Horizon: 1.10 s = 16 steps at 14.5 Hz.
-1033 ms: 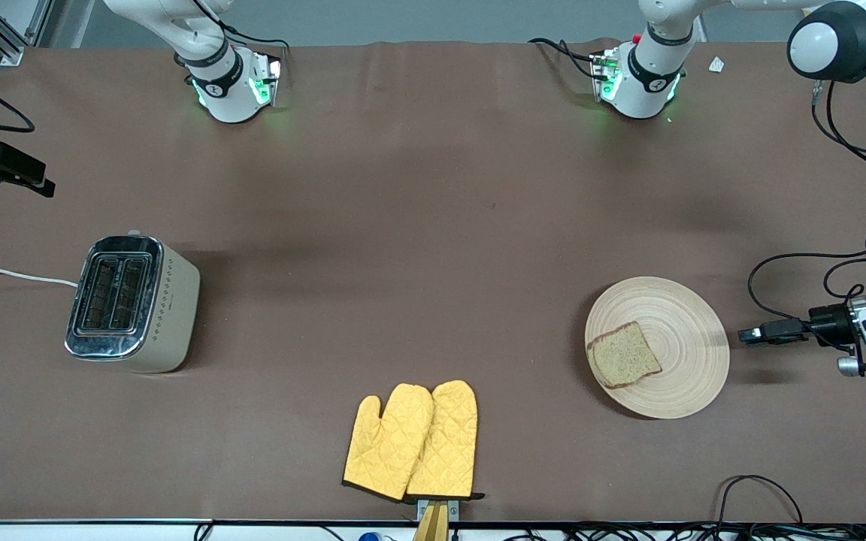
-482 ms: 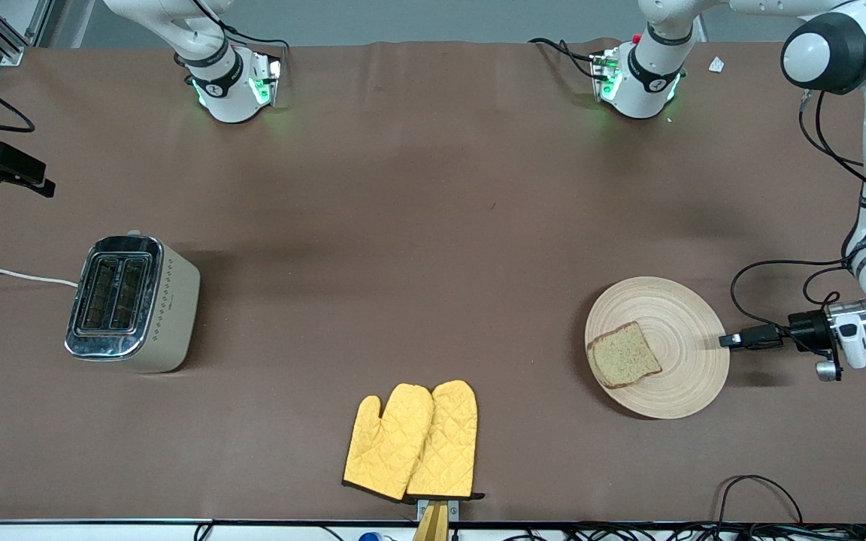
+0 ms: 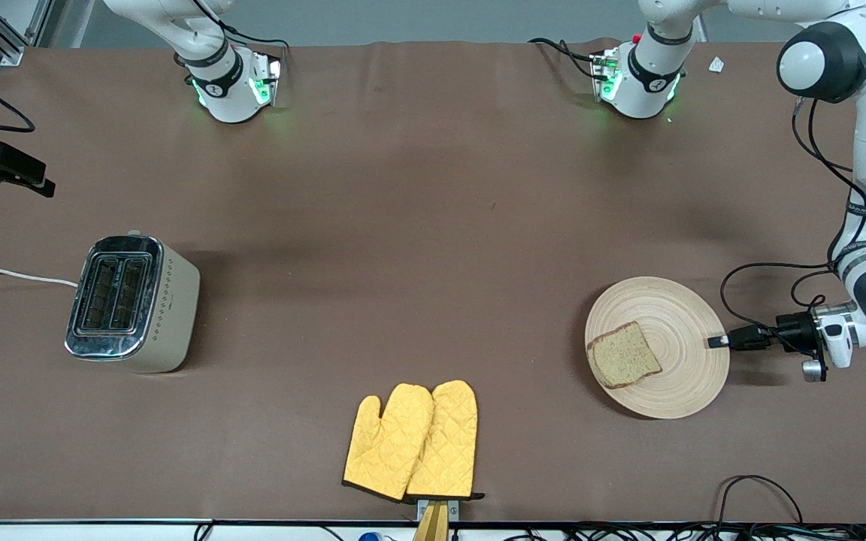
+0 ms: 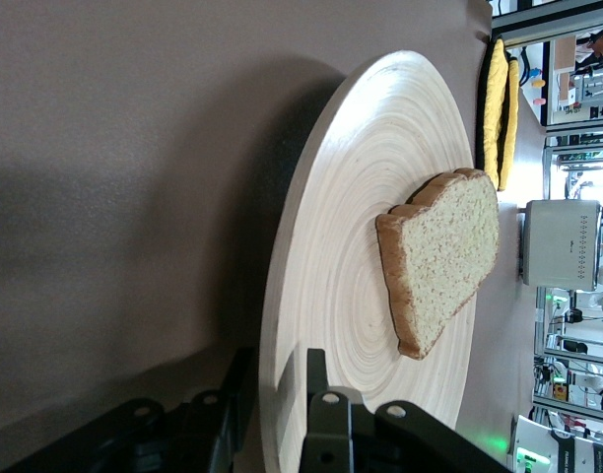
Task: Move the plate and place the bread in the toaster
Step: 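Reach the left gripper to the wooden plate rim and grip it, then slide the plate toward the table middle while the right gripper nears the toaster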
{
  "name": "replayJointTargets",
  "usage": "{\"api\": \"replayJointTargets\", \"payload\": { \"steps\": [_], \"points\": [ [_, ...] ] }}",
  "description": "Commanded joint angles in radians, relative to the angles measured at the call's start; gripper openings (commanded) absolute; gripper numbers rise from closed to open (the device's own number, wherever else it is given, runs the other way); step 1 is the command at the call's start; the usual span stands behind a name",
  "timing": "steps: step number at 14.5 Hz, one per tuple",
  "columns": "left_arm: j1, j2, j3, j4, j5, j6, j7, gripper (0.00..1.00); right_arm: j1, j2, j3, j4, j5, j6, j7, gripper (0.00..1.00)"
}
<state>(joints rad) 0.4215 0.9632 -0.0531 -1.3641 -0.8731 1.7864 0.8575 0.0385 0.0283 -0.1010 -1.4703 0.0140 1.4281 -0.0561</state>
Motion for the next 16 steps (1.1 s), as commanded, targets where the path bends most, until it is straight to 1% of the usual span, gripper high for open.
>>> {"api": "replayJointTargets", "payload": {
  "steps": [1, 3, 4, 6, 7, 9, 12, 14, 16],
  "points": [
    [0.002, 0.012, -0.007, 0.019, -0.017, 0.007, 0.02, 0.13, -0.008, -0.013, 0.014, -0.013, -0.002, -0.002, -0.004, 1.0],
    [0.003, 0.022, -0.008, 0.017, -0.036, 0.005, 0.021, 0.03, -0.012, 0.001, 0.015, -0.012, 0.001, 0.003, -0.002, 1.0],
    [0.005, 0.023, -0.008, 0.017, -0.058, 0.002, 0.022, 0.01, -0.011, 0.001, 0.015, -0.013, 0.004, 0.008, -0.001, 1.0],
    [0.002, 0.012, -0.011, 0.017, -0.057, 0.001, 0.018, 0.01, -0.003, 0.013, 0.017, -0.019, 0.014, 0.011, -0.001, 1.0],
    [0.003, 0.006, -0.02, 0.017, -0.053, -0.013, 0.02, 0.01, 0.026, 0.024, 0.017, -0.019, 0.014, 0.014, 0.001, 1.0],
    [0.002, -0.001, -0.059, 0.02, -0.049, -0.074, 0.015, 0.0, 0.041, 0.063, 0.018, -0.021, 0.018, 0.052, 0.012, 1.0],
    [-0.006, -0.003, -0.138, 0.019, -0.047, -0.105, 0.005, 0.0, 0.058, 0.108, 0.017, -0.045, 0.076, 0.118, 0.028, 1.0],
    [-0.062, -0.011, -0.159, 0.016, -0.047, -0.105, -0.017, 0.0, 0.07, 0.11, 0.017, -0.109, 0.08, 0.205, 0.036, 1.0],
    [-0.143, -0.027, -0.159, 0.017, -0.059, -0.087, -0.05, 0.0, 0.072, 0.111, 0.017, -0.156, 0.113, 0.261, 0.036, 1.0]
  ]
}}
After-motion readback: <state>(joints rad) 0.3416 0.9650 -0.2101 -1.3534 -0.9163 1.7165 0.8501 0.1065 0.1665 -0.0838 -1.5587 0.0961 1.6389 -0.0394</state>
